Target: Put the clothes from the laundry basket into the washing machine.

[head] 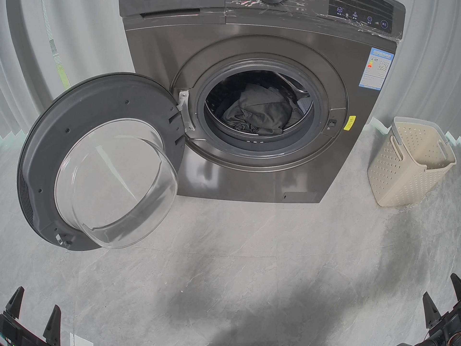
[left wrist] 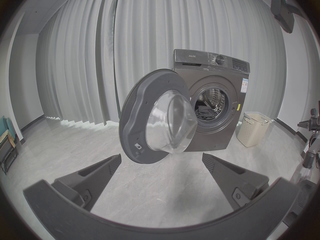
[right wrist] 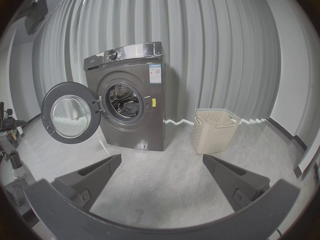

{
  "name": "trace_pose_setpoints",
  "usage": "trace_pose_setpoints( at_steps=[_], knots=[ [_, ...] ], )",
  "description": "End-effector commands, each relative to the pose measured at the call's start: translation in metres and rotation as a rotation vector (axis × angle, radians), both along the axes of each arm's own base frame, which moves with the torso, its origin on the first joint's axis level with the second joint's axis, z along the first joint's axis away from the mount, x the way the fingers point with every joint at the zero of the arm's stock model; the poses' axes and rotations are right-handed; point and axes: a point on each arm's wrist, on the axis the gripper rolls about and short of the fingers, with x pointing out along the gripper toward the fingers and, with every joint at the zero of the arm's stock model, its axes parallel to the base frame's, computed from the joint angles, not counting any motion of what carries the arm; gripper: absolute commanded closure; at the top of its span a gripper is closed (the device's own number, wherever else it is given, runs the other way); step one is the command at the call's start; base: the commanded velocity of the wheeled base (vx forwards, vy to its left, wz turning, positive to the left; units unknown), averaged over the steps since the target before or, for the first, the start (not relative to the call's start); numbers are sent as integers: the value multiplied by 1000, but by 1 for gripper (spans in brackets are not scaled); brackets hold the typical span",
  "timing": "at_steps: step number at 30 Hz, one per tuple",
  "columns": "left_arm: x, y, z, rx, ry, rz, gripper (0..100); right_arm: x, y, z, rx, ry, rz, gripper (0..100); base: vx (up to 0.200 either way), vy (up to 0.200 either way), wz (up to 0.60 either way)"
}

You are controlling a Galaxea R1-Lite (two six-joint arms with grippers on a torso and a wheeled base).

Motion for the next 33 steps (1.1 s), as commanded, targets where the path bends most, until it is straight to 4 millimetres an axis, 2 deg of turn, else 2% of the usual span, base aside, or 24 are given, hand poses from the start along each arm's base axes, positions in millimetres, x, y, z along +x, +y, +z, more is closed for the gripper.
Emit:
trace_pose_setpoints(
  at_steps=[1,5,20,22,23,24,25,28,30,31,33],
  knots=[
    [0,0,-5,-2,6,1,0,0,0,-2,-4,-1,20,0,0,200,0],
    [0,0,-5,-4,6,1,0,0,0,-2,-4,-1,18,0,0,200,0],
    [0,0,-3,5,-10,9,0,0,0,-2,-3,-1,19,0,0,0,0],
    [-7,0,24,-9,-127,16,0,0,0,-3,-3,1,19,0,0,0,0],
    [-15,0,47,-12,-198,12,0,0,0,-3,-3,1,19,0,0,0,0],
    [-17,0,52,-12,-207,12,0,0,0,-2,-3,-1,19,0,0,0,0],
    [-18,0,75,-11,-182,3,0,0,0,-3,-3,1,19,0,0,0,0],
    [-1,0,93,-8,-83,-7,0,0,0,-2,-3,-2,19,0,0,0,0],
    [16,0,100,-10,-27,-11,0,0,0,-2,-3,-2,19,0,0,0,0],
    [18,0,101,-10,-24,-13,0,0,0,-3,-3,-1,19,0,0,0,0],
    [40,0,110,-8,-24,-2,0,0,0,-2,-3,-2,18,0,0,0,0]
  ],
)
